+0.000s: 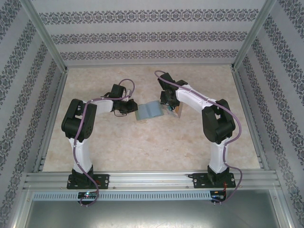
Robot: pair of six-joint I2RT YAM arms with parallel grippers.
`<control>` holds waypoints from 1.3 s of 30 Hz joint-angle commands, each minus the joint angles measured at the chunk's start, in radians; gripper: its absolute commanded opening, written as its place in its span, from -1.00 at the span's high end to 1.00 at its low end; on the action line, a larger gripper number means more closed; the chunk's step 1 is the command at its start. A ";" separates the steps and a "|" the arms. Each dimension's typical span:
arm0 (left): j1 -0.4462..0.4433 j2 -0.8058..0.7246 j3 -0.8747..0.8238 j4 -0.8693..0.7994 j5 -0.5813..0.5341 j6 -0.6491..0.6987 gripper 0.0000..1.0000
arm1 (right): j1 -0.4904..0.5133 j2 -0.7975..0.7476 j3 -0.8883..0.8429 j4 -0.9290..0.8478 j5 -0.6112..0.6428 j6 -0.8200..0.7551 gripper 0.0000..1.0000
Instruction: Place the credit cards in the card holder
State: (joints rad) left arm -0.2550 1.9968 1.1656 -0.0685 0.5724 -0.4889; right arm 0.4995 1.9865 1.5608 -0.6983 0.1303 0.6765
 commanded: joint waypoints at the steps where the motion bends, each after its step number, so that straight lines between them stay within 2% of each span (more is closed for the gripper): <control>1: -0.006 0.023 0.020 -0.048 -0.010 0.026 0.69 | 0.001 -0.038 0.012 0.014 -0.022 -0.006 0.28; 4: -0.006 0.021 0.019 -0.050 -0.011 0.029 0.70 | 0.001 -0.043 0.009 0.016 -0.021 -0.007 0.40; 9: -0.006 0.023 0.020 -0.049 -0.012 0.029 0.69 | -0.001 -0.051 0.005 0.016 -0.020 -0.011 0.44; 10: -0.006 0.024 0.020 -0.050 -0.011 0.029 0.70 | -0.002 -0.053 0.004 0.017 -0.021 -0.012 0.52; 13: -0.006 0.025 0.019 -0.050 -0.012 0.028 0.70 | -0.005 -0.057 0.001 0.020 -0.022 -0.014 0.55; 15: -0.007 0.026 0.020 -0.050 -0.011 0.028 0.69 | -0.006 -0.055 -0.001 0.020 -0.025 -0.015 0.65; 29: -0.006 0.027 0.021 -0.049 -0.010 0.027 0.70 | -0.009 -0.085 -0.017 0.017 -0.025 -0.025 0.82; 34: -0.007 0.029 0.027 -0.054 -0.011 0.027 0.70 | -0.016 -0.133 -0.043 0.008 -0.019 -0.041 0.93; 39: -0.006 0.028 0.029 -0.056 -0.011 0.027 0.70 | -0.031 -0.203 -0.088 0.000 -0.011 -0.059 0.93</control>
State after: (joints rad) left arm -0.2550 1.9995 1.1721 -0.0761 0.5720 -0.4812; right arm 0.4789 1.8450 1.5009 -0.6880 0.1226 0.6399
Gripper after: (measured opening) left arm 0.151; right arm 0.044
